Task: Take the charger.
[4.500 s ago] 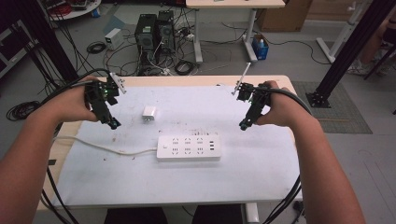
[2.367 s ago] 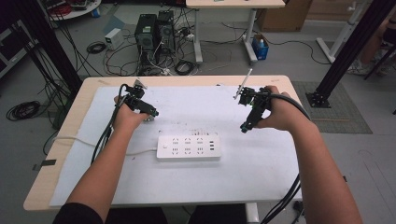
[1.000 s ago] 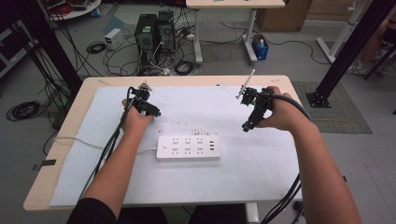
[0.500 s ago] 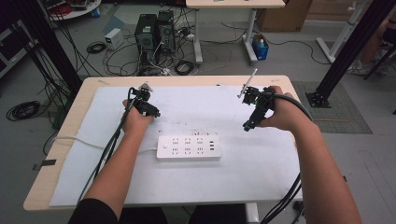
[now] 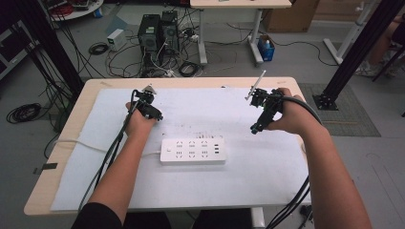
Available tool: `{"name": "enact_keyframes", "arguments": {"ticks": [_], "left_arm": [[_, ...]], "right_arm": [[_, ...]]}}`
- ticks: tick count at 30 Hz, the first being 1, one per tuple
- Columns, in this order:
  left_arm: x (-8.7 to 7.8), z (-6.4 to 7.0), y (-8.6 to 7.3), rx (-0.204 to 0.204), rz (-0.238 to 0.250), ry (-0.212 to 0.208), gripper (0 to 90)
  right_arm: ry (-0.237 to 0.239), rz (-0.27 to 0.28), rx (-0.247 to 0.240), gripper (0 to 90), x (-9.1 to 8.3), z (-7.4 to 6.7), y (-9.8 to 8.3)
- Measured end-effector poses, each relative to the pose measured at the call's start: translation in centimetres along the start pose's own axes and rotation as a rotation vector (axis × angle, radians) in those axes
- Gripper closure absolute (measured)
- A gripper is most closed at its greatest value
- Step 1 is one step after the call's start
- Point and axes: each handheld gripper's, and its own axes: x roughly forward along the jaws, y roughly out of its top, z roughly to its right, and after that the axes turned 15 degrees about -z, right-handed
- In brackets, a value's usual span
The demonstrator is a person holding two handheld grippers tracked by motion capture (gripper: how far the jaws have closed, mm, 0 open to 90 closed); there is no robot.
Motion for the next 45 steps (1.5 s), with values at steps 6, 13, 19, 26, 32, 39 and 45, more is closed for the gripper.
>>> {"name": "enact_keyframes", "arguments": {"ticks": [6, 13, 19, 26, 32, 39, 45], "left_arm": [[-0.8, 0.1, -0.2, 0.014, 0.010, -0.002, 42.4], [-4.1, -0.1, -1.0, 0.096, 0.050, 0.020, 42.5], [-6.5, -0.1, -1.8, 0.173, 0.093, 0.024, 42.5], [-9.0, 0.2, -2.6, 0.306, 0.096, 0.038, 42.5], [-11.0, 0.9, -3.7, 0.428, 0.110, 0.023, 42.5], [-13.6, 1.4, -5.1, 0.511, 0.112, 0.006, 42.5], [-15.5, 1.5, -5.6, 0.562, 0.099, 0.028, 42.5]], "right_arm": [[0.001, 0.001, 0.001, 1.2, 0.0, -0.1, 0.0], [0.001, 0.013, -0.001, 1.2, -0.3, -0.4, 0.0], [-0.001, 0.022, 0.000, 1.2, -0.6, -0.7, 0.1], [-0.004, 0.035, 0.000, 1.2, -1.0, -1.0, 0.0], [0.000, 0.057, 0.012, 1.2, -1.1, -1.4, -0.2], [0.012, 0.069, 0.007, 1.2, -0.8, -2.4, -0.5], [0.003, 0.087, 0.012, 1.2, -1.3, -2.8, -0.7]]}}
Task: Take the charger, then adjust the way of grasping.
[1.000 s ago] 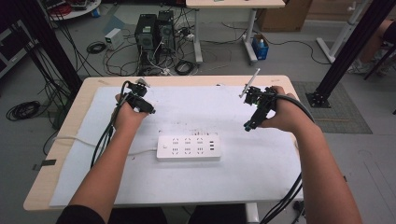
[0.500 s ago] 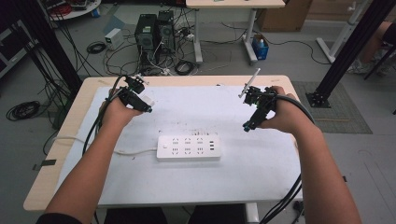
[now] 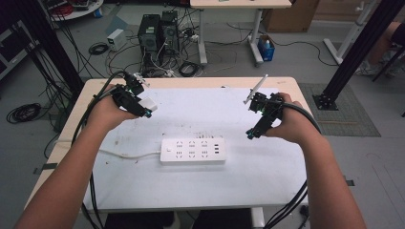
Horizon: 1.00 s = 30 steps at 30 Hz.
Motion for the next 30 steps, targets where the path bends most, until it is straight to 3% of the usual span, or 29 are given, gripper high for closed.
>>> {"name": "enact_keyframes", "arguments": {"ticks": [3, 6, 13, 21, 30], "left_arm": [[-0.6, 0.1, 0.2, 0.020, 0.007, -0.014, 42.5], [-0.9, 0.3, 0.6, 0.065, 0.012, -0.027, 42.5], [-0.8, 1.2, 1.7, 0.141, 0.011, -0.043, 42.5], [0.1, 1.1, 2.5, 0.174, 0.008, -0.056, 42.5], [0.8, 1.2, 2.7, 0.240, 0.031, -0.078, 42.5]], "right_arm": [[-0.002, 0.003, 0.002, 1.2, -0.1, 0.1, -0.1], [-0.001, 0.006, 0.007, 1.2, -0.1, 0.3, -0.2], [0.002, 0.007, 0.009, 1.2, -0.1, 0.8, -0.2], [0.009, 0.020, 0.019, 1.2, -0.2, 1.1, -0.1], [0.077, 0.066, 0.068, 1.2, 0.3, 1.5, 1.0]]}}
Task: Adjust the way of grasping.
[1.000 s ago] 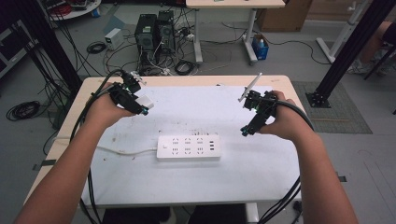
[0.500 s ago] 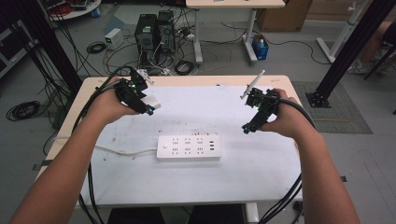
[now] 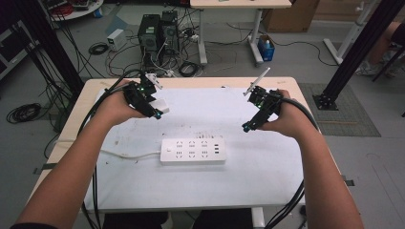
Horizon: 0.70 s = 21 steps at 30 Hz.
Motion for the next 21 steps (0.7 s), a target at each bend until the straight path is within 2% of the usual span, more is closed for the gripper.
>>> {"name": "enact_keyframes", "arguments": {"ticks": [4, 6, 11, 19, 21], "left_arm": [[0.0, 0.4, 0.2, 0.023, 0.026, -0.007, 42.5], [0.0, 1.1, 0.4, 0.051, 0.049, -0.005, 42.5], [0.3, 1.9, 0.6, 0.062, 0.083, 0.003, 42.5], [1.4, 3.3, 1.0, 0.113, 0.122, 0.015, 42.5], [1.7, 3.6, 1.2, 0.123, 0.128, 0.017, 42.5]], "right_arm": [[0.024, 0.028, 0.003, 1.2, 0.0, -0.4, 0.6], [0.043, 0.064, 0.005, 1.2, 0.0, -0.6, 1.2], [0.044, 0.086, 0.033, 1.2, 0.4, -1.0, 2.0], [0.143, 0.129, 0.050, 1.3, 1.3, -1.6, 3.2], [0.181, 0.155, 0.060, 1.3, 1.6, -1.7, 3.5]]}}
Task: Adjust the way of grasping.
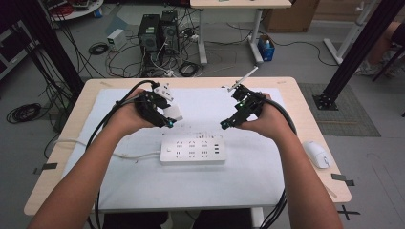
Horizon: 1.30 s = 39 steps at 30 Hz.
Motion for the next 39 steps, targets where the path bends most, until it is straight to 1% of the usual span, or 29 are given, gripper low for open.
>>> {"name": "enact_keyframes", "arguments": {"ticks": [1, 3, 5, 7, 10, 12, 14, 16, 17, 19, 21, 23, 25, 27, 28, 29, 30, 31, 33, 35, 36, 38, 39], "left_arm": [[0.1, 0.1, 0.1, 0.012, 0.001, 0.000, 42.5], [0.4, 0.3, 0.2, 0.020, 0.010, 0.002, 42.5], [0.8, 0.4, 0.4, 0.034, 0.018, 0.005, 42.5], [1.0, 0.6, 0.5, 0.044, 0.026, 0.003, 42.5], [1.5, 0.9, 0.6, 0.063, 0.038, 0.006, 42.5], [1.9, 1.1, 0.6, 0.078, 0.044, 0.010, 42.5], [2.1, 1.3, 0.6, 0.100, 0.057, 0.020, 42.5], [2.3, 1.5, 0.6, 0.121, 0.071, 0.017, 42.5], [2.4, 1.6, 0.6, 0.134, 0.080, 0.025, 42.5], [2.6, 1.7, 0.6, 0.143, 0.093, 0.022, 42.5], [2.7, 1.9, 0.6, 0.158, 0.112, 0.033, 42.5], [2.8, 2.0, 0.7, 0.163, 0.122, 0.035, 42.5], [2.9, 2.2, 0.7, 0.173, 0.127, 0.035, 42.5], [3.0, 2.4, 0.8, 0.184, 0.129, 0.049, 42.5], [3.0, 2.4, 0.9, 0.188, 0.128, 0.042, 42.5], [3.1, 2.5, 0.9, 0.183, 0.136, 0.049, 42.5], [3.2, 2.6, 1.0, 0.184, 0.143, 0.056, 42.5], [3.2, 2.7, 1.1, 0.185, 0.144, 0.051, 42.5], [3.2, 2.9, 1.2, 0.189, 0.156, 0.061, 42.5], [3.3, 3.0, 1.3, 0.193, 0.158, 0.068, 42.5], [3.3, 3.2, 1.4, 0.198, 0.160, 0.082, 42.5], [3.4, 3.2, 1.5, 0.200, 0.159, 0.085, 42.5], [3.4, 3.2, 1.5, 0.206, 0.161, 0.094, 42.5]], "right_arm": [[0.017, 0.013, 0.007, 1.3, 0.1, 0.0, 0.1], [0.056, 0.040, 0.026, 1.3, 0.5, 0.0, 0.4], [0.079, 0.059, 0.044, 1.4, 0.9, -0.1, 0.7], [0.130, 0.079, 0.057, 1.8, 1.4, 0.0, 1.0], [0.185, 0.105, 0.084, 3.5, 2.2, 0.1, 1.3], [0.203, 0.117, 0.103, 3.5, 2.8, 0.2, 1.4], [0.246, 0.135, 0.119, 3.5, 3.3, 0.3, 1.5], [0.275, 0.151, 0.132, 3.5, 3.7, 0.3, 1.7], [0.286, 0.156, 0.136, 3.5, 3.9, 0.3, 1.8], [0.298, 0.157, 0.144, 3.5, 4.3, 0.3, 2.0], [0.313, 0.159, 0.152, 3.5, 4.7, 0.2, 2.3], [0.329, 0.165, 0.158, 3.5, 5.0, 0.2, 2.5], [0.353, 0.176, 0.161, 3.5, 5.3, 0.2, 2.7], [0.379, 0.187, 0.173, 3.5, 5.6, 0.2, 2.8], [0.386, 0.195, 0.172, 3.5, 5.7, 0.2, 2.9], [0.394, 0.200, 0.175, 3.5, 5.8, 0.2, 3.0], [0.412, 0.204, 0.183, 3.5, 5.9, 0.1, 3.0], [0.419, 0.210, 0.186, 3.6, 6.0, 0.1, 3.1], [0.425, 0.214, 0.195, 3.7, 6.3, 0.1, 3.2], [0.428, 0.218, 0.204, 3.7, 6.5, 0.1, 3.3], [0.432, 0.217, 0.209, 3.7, 6.6, 0.1, 3.3], [0.448, 0.215, 0.211, 3.7, 6.9, 0.1, 3.3], [0.457, 0.221, 0.215, 3.7, 7.0, 0.0, 3.3]]}}
